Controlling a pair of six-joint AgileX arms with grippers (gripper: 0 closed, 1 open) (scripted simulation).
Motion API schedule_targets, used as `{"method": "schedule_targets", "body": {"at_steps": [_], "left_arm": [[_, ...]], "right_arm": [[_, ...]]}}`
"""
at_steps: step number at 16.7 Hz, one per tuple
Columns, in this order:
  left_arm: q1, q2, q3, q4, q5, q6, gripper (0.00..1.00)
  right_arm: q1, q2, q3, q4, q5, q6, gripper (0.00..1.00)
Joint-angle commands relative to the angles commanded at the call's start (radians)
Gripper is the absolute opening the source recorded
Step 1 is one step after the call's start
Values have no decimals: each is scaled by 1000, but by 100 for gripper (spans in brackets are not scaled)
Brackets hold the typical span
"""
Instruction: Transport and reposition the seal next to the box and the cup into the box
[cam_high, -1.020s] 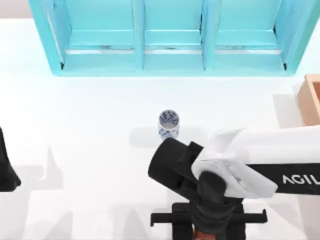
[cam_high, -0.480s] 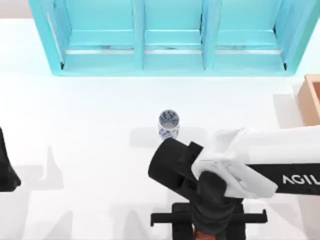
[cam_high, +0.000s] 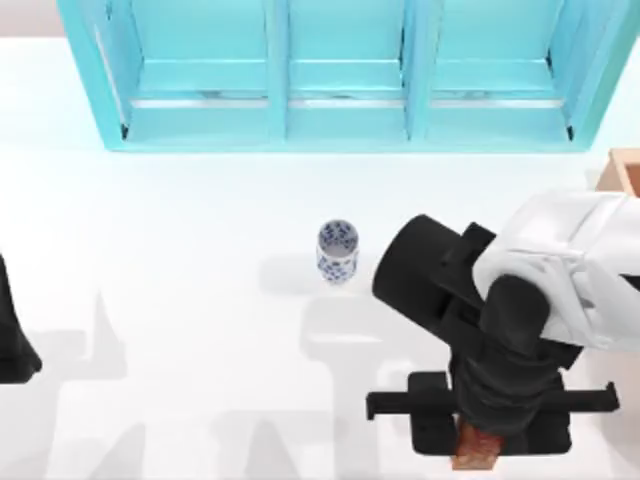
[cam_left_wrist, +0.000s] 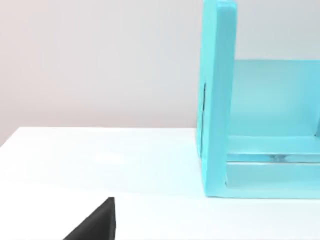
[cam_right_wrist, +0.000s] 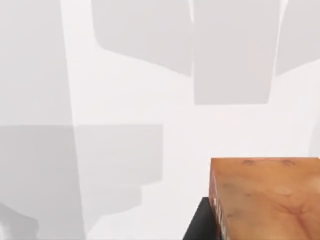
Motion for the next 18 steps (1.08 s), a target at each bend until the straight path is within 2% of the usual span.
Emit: {"method": "schedule_targets", "body": {"at_steps": [5, 12, 18], "left_arm": [[0, 0, 0, 0, 0, 0, 100], [0, 0, 0, 0, 0, 0, 100], [0, 0, 0, 0, 0, 0, 100]], "right_arm": [[-112, -213, -14, -181, 0, -111, 0], [-133, -221, -3, -195, -1, -139, 0], [-335, -198, 77, -256, -2, -339, 0]]}}
